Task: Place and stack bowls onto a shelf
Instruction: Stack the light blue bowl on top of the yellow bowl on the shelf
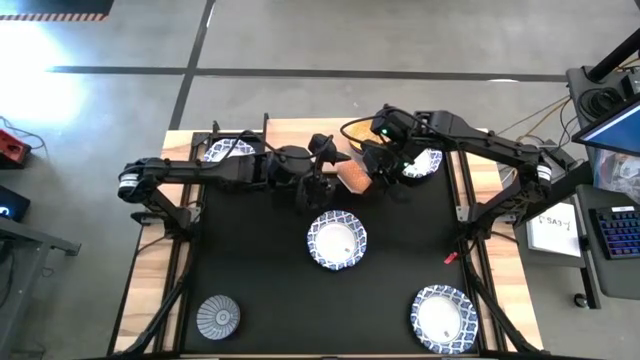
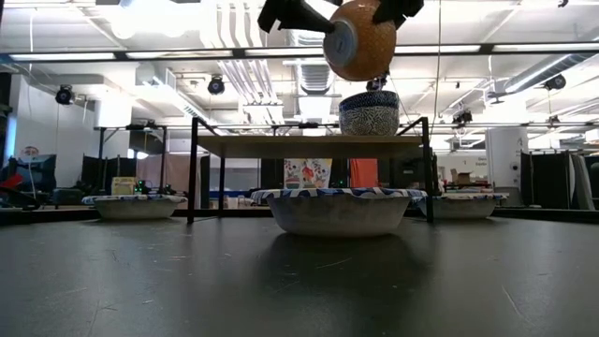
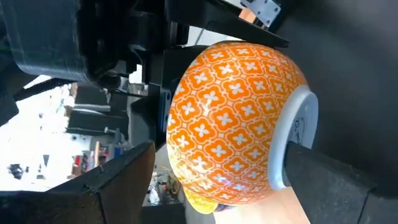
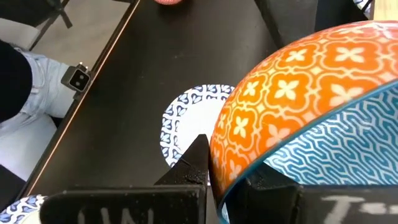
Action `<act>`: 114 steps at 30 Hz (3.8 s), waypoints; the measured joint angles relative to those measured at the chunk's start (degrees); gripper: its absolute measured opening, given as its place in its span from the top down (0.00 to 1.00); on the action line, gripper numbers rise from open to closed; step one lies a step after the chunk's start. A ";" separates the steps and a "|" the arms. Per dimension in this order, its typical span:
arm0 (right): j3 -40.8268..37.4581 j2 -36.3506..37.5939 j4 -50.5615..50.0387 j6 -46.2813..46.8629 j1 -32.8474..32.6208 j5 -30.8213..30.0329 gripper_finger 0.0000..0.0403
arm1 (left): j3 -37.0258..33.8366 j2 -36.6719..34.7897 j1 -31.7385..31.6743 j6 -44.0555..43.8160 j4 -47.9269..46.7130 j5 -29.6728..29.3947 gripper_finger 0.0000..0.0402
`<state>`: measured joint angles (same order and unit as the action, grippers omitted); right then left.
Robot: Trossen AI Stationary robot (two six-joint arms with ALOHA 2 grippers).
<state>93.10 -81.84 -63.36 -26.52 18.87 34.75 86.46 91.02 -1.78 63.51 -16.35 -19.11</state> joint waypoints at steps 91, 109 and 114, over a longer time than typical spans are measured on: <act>7.08 -7.52 -9.31 10.11 3.78 -46.37 0.96 | -0.11 0.03 3.45 -22.47 -8.27 -41.86 0.18; 12.49 -7.34 -10.09 10.08 3.20 -45.74 0.70 | -0.11 0.02 3.45 -22.51 -8.27 -41.86 0.18; 17.84 -7.32 -11.23 11.94 3.08 -37.62 0.71 | -0.11 0.02 3.45 -24.38 -9.68 -41.83 0.18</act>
<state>110.95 -89.17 -74.59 -14.58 21.95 -2.88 86.35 91.05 1.67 39.14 -26.03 -60.95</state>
